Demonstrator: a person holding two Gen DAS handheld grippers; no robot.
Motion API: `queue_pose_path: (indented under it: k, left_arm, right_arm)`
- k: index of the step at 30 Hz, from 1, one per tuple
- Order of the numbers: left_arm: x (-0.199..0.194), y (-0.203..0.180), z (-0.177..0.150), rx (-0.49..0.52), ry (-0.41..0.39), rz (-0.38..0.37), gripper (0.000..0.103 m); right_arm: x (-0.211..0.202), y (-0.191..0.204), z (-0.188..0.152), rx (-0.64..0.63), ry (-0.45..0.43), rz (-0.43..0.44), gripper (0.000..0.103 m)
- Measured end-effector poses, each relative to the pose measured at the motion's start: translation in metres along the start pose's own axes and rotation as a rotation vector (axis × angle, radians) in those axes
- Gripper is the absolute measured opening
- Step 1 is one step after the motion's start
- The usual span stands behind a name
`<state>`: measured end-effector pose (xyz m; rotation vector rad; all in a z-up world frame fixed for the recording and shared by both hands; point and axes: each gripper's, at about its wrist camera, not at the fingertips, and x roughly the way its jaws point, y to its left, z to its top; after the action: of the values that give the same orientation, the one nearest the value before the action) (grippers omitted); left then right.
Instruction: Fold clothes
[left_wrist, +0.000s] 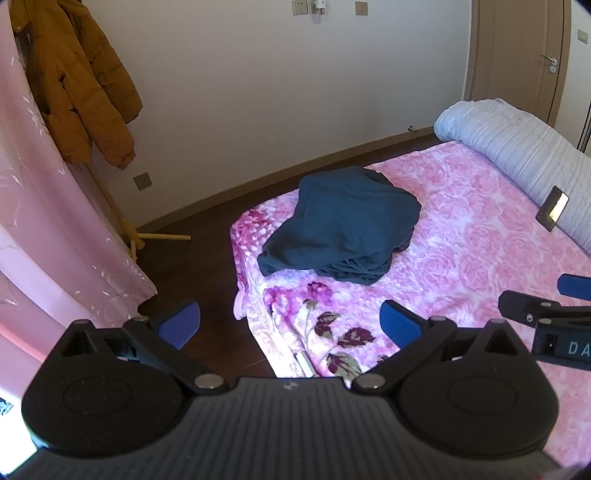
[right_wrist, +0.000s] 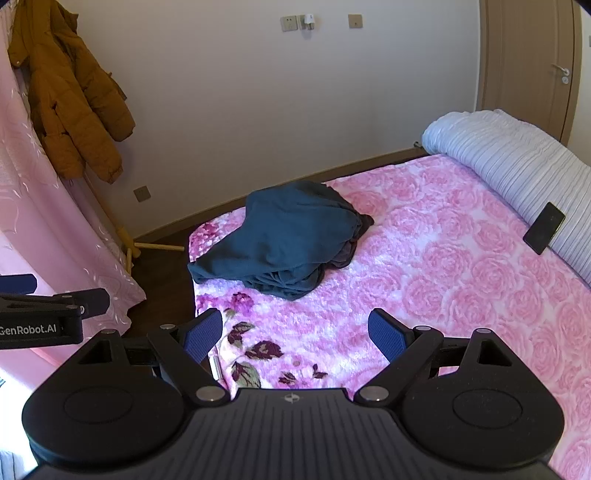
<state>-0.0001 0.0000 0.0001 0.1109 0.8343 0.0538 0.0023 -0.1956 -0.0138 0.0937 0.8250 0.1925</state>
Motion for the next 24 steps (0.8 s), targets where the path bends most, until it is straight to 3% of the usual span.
queue_pose_path:
  k: [24]
  left_arm:
    - [0.0, 0.025, 0.002, -0.052, 0.035, -0.054, 0.102]
  right_arm:
    - [0.004, 0.012, -0.002, -0.027, -0.003, -0.005, 0.088]
